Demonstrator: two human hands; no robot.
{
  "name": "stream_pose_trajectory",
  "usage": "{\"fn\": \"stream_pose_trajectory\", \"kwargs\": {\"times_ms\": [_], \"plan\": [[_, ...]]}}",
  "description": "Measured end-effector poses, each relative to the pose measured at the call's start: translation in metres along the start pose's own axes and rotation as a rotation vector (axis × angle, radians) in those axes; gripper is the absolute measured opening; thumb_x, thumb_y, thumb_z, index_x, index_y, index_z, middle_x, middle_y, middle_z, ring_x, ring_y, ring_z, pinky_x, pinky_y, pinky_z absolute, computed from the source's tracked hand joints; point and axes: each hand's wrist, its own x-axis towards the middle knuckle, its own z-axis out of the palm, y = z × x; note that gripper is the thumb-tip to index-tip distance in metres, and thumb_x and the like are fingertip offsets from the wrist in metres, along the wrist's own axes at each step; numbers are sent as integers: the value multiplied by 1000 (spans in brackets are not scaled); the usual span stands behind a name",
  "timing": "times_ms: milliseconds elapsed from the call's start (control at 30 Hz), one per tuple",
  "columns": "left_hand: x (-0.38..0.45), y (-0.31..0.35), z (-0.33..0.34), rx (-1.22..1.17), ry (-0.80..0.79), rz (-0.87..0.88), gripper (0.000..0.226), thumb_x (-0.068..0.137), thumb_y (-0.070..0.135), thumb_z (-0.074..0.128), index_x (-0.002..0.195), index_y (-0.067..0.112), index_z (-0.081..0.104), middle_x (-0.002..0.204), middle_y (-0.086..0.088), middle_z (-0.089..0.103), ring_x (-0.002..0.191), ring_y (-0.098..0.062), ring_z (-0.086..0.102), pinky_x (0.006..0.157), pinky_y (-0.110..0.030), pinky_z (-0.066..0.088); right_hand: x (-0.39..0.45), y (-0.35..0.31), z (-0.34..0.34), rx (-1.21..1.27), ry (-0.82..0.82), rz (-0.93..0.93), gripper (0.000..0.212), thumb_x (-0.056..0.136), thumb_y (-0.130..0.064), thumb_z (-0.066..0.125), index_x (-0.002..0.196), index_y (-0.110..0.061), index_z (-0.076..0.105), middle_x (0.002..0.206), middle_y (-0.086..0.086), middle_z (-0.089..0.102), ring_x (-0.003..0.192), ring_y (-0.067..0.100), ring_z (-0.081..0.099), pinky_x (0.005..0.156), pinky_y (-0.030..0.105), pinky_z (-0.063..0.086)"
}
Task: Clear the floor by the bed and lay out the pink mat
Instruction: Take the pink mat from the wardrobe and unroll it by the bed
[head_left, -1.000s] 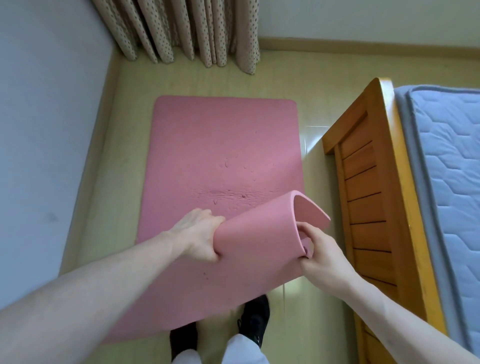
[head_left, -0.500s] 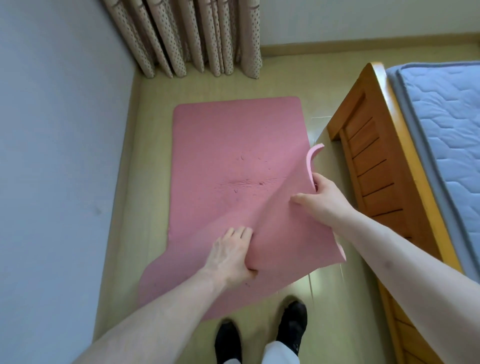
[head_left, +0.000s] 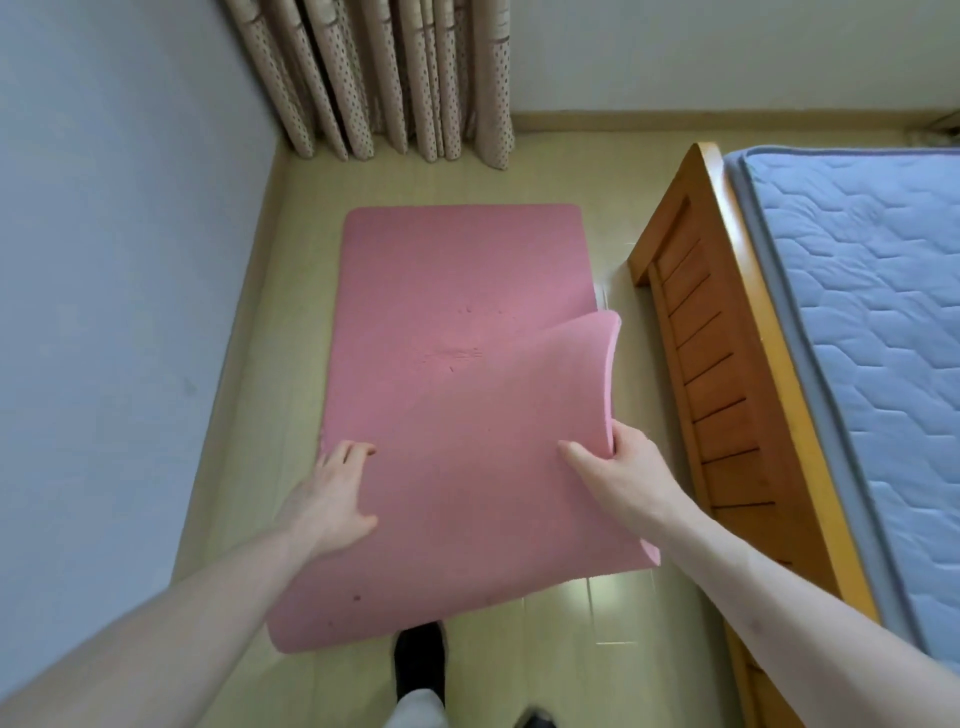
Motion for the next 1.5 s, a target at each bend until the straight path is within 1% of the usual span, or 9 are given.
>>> {"fn": "stream_pose_trajectory", "kwargs": {"times_ms": [200,400,600,867,967,1100,1233,1400,1500], "plan": [[-35,33,-5,15,32,14,84,70,35,78,143,23,38,142,1,40,130,-24,47,106,-40,44,-34,13,-26,-169,-115,-123,21,72,-22,60,90,-18,69,85,1,74,81,28,70,71,51,61],[-63,69,7,-30,67,68,82,76,39,75,145,24,33,144,3,36,130,-23,47,108,-39,42,-67,45,-28,-27,-126,-142,14,88,-42,68,97,-33,73,90,-19,76,82,6,74,73,36,65],[-90,59,36,9,19,52,95,72,31,78,150,24,23,149,3,27,130,-25,47,105,-42,46,-97,86,-17,-102,-126,-137,13,76,-17,65,87,-14,70,86,6,73,85,33,70,69,52,62],[-122,26,54,1,50,27,112,68,16,73,156,26,5,160,2,11,138,-29,39,111,-42,42,-162,134,-4,-40,-133,-153,13,92,-19,67,100,-26,75,94,-5,76,92,22,73,75,50,64],[-143,23,62,46,10,37,112,69,6,69,158,29,4,164,4,7,144,-26,30,114,-40,40,-184,148,11,-86,-134,-180,30,84,-6,65,101,-28,77,94,-7,77,93,22,73,80,51,63],[-175,14,82,150,-144,52,98,70,6,68,155,28,24,163,1,18,147,-24,23,118,-41,34,-215,168,32,-110,-86,-179,41,75,-2,61,99,-31,79,92,-12,78,91,17,73,80,48,62],[-219,1,119,215,-258,15,67,74,19,69,138,24,51,146,2,46,135,-22,39,112,-38,40,-243,197,45,-100,-46,-180,36,75,-5,62,95,-30,78,88,-10,77,84,19,72,75,49,62],[-291,-9,165,191,-187,-68,29,80,23,64,108,27,66,114,2,69,112,-22,60,91,-35,50,-278,244,51,-89,-15,-188,24,78,-5,65,87,-26,75,81,-5,74,79,23,68,72,52,60],[-334,-20,184,185,-122,-132,18,80,26,62,97,29,66,104,3,73,102,-24,66,82,-35,49,-301,276,52,-58,40,-184,24,83,-11,70,85,-35,74,84,-11,74,84,21,69,77,52,62]]}}
